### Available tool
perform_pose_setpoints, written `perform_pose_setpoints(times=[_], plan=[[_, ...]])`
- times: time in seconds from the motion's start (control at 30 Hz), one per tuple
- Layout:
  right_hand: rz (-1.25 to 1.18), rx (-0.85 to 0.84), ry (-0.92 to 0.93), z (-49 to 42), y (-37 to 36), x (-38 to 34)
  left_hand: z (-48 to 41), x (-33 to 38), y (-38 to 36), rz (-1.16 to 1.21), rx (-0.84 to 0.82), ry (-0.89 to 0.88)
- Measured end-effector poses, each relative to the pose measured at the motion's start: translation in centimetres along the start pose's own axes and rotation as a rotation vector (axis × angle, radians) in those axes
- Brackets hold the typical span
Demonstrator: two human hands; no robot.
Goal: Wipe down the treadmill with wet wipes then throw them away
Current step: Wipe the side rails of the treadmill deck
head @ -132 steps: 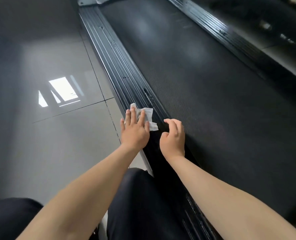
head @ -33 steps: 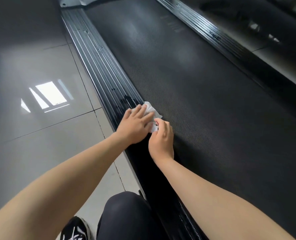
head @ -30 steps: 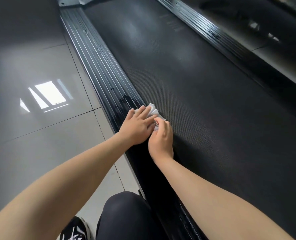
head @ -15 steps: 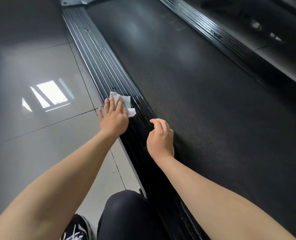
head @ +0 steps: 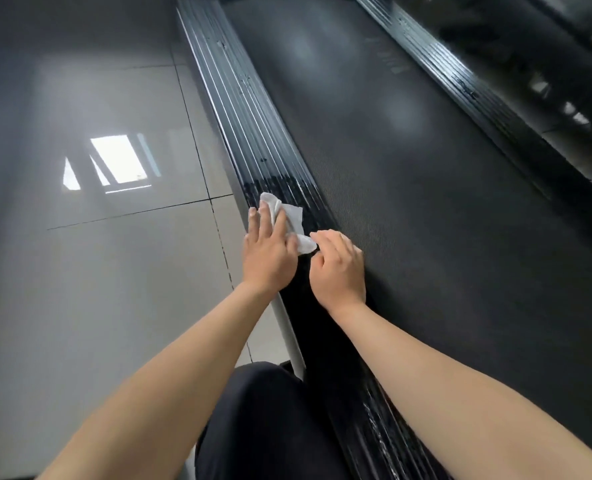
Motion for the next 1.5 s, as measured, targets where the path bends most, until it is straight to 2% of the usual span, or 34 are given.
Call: perform_pose_setpoints(times=[0.07, 0.17, 0.4, 0.47, 0.67, 0.73, 0.8, 0.87, 0.97, 1.1, 1.17, 1.27, 1.33, 1.43, 1.5], plan=[[0.009, -0.037, 0.031, 0.1, -0.5, -0.2, 0.7, -0.5, -0.1, 0.282, 0.056, 0.042], [0.022, -0.074, 0.056, 0.2, -0.9, -0.6, 1.8, -1.2, -0.4, 0.647, 0.044, 0.097], [-0.010, -0.062, 0.069, -0.7, -1.4, -1.4, 2.8, -4.1, -2.5, 0.943, -0.141, 0.176], [-0.051, -0.095, 0.067, -1.5, -2.1, -2.4, 3.1, -5.1, -3.5, 1.022, -0.227, 0.295], [-0.015, -0.158, 0.083, -2.3, -4.0, -4.8, 5.4, -7.7, -6.5, 1.008, -0.382, 0.597], [-0.002, -0.157, 0.090, -2.4, -3.9, -4.6, 5.1, -8.3, -6.8, 0.983, -0.314, 0.649], [0.001, -0.155, 0.084, -2.4, -3.7, -4.5, 4.5, -8.4, -5.9, 0.962, -0.174, 0.706], [0.001, -0.146, 0.081, -2.3, -3.7, -4.7, 3.2, -7.6, -4.1, 0.941, -0.075, 0.617], [0.025, -0.097, 0.091, -2.3, -3.5, -5.0, 0.2, -6.6, -2.0, 0.854, -0.028, 0.343], [-0.002, -0.061, 0.021, -3.8, -3.6, -5.9, -1.2, -6.0, -0.8, 0.931, 0.007, 0.083], [-0.011, -0.105, 0.026, -4.7, -4.6, -6.7, 0.1, -6.0, -2.2, 1.011, -0.070, 0.129], [0.046, -0.168, 0.028, -5.0, -5.5, -7.0, 3.3, -7.4, -5.5, 1.109, -0.275, 0.402], [0.045, -0.191, 0.015, -4.9, -5.4, -7.0, 4.7, -8.0, -6.2, 1.074, -0.357, 0.527], [0.090, -0.201, -0.002, -4.9, -5.4, -7.0, 4.4, -7.9, -5.9, 1.064, -0.338, 0.545], [0.113, -0.212, -0.007, -4.9, -5.4, -7.0, 2.9, -7.2, -4.7, 1.147, -0.238, 0.406]])
Point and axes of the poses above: each hand's wrist, its own z-axis away from the middle knuckle, its own y-axis out of the back of the hand, x = y × z, the point moved 5 cm from there along -z, towards the middle knuckle, and after that the axes turned 3 degrees about -x, right-handed, at the moved point
